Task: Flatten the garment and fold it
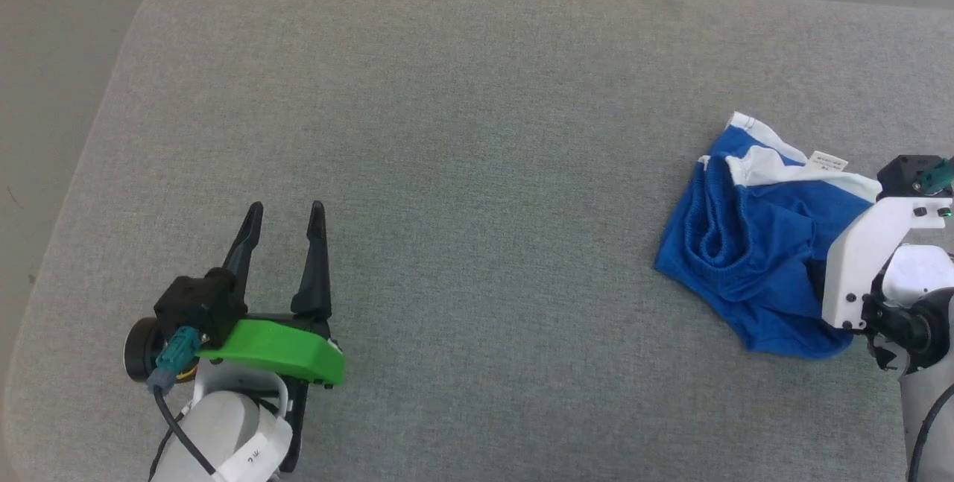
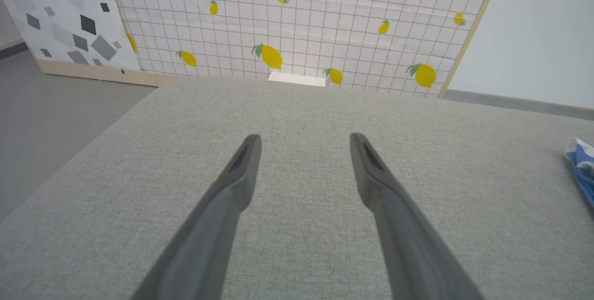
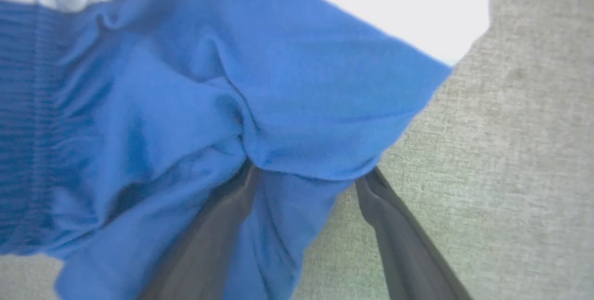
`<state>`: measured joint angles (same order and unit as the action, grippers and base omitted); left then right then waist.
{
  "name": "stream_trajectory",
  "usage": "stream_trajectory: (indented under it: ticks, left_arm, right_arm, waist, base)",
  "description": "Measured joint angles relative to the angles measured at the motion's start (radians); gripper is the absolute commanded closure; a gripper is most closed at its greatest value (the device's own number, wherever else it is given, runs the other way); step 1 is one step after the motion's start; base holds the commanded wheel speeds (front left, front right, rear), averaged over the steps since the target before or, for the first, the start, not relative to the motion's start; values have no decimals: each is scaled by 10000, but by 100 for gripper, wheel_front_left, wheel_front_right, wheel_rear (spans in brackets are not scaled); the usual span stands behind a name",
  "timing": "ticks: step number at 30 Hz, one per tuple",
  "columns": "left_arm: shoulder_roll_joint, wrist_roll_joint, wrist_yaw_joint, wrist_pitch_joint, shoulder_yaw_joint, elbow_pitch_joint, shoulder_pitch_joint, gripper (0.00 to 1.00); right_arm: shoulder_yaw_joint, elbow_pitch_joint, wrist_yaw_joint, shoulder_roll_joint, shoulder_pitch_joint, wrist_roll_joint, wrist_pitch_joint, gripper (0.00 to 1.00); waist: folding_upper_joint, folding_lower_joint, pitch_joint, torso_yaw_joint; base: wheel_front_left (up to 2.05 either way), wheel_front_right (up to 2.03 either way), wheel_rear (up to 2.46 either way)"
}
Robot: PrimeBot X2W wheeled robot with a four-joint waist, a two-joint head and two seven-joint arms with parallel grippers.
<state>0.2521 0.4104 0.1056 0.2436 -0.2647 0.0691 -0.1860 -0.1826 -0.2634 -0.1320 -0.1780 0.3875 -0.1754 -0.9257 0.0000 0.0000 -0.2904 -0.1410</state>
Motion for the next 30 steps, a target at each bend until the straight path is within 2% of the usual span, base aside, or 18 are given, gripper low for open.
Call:
stream_trajectory:
  ticks: [1,2,11,17,23,30]
  left_arm:
    - [-4,0,-2,2,0,33,0,0]
    - [-4,0,-2,4,2,58,-2,0]
    - [0,2,-92,56,-44,284,27,0]
    - [58,29,-86,54,-33,265,303,0]
    - [77,33,-90,13,-105,-13,349,0]
    - [453,-134,-92,-332,-107,-953,-235,0]
  right_arm:
    - [35,-42,0,-23,2,-2,54,79]
    - [71,-88,0,-40,7,-4,127,100]
    - [941,-96,-2,-318,-36,-209,667,100]
    - [1791,472,-2,-805,-348,-750,430,100]
    - [2301,738,-2,-1705,-466,-1097,2,100]
    - [2370,807,-2,-3292,-5,-1476,-138,100]
  waist:
    - [0,0,7,3]
    - [0,0,22,11]
    - [0,0,507,194]
    - [0,1,902,728]
    - [0,0,1015,1591]
    - [0,0,348,2473]
  base:
    - [0,0,0]
    - [0,0,0]
    - [0,0,0]
    - [0,0,0]
    - [0,0,0]
    - [0,0,0]
